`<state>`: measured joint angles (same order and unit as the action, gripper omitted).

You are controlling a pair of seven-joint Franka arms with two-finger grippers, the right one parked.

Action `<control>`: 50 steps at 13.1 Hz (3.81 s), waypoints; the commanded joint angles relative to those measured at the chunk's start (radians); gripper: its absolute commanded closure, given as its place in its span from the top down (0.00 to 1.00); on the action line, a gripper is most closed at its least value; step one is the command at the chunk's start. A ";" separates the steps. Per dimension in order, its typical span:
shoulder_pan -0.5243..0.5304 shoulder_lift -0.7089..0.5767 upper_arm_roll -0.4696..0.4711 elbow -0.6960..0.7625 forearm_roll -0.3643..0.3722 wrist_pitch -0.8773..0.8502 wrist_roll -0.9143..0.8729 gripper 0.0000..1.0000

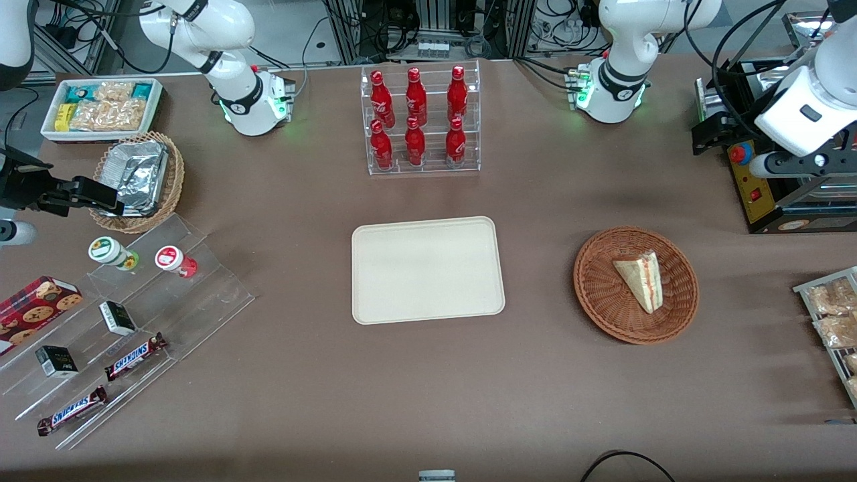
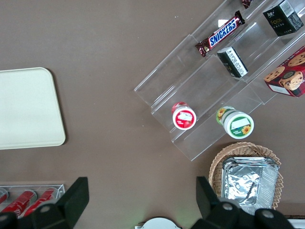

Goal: Place sandwich from basket to tray
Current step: 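Move the left gripper over the wicker basket above the sandwich, then lower the open left gripper around the wrapped sandwich and close it, then lift the sandwich out of the basket and carry it toward the cream tray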

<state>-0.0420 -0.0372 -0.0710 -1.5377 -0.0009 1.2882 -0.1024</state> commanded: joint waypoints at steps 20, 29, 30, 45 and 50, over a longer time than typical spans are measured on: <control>0.011 0.167 0.053 -0.498 -0.001 0.770 -0.106 1.00; 0.010 0.237 0.053 -0.611 -0.001 0.999 -0.439 1.00; 0.010 0.250 0.053 -0.616 -0.001 1.011 -0.439 1.00; -0.004 0.264 0.050 -0.601 0.002 0.957 -0.422 0.00; -0.073 0.247 0.034 -0.457 0.016 0.738 -0.424 0.00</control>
<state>-0.0715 0.2183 -0.0363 -2.0360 0.0009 2.0887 -0.5212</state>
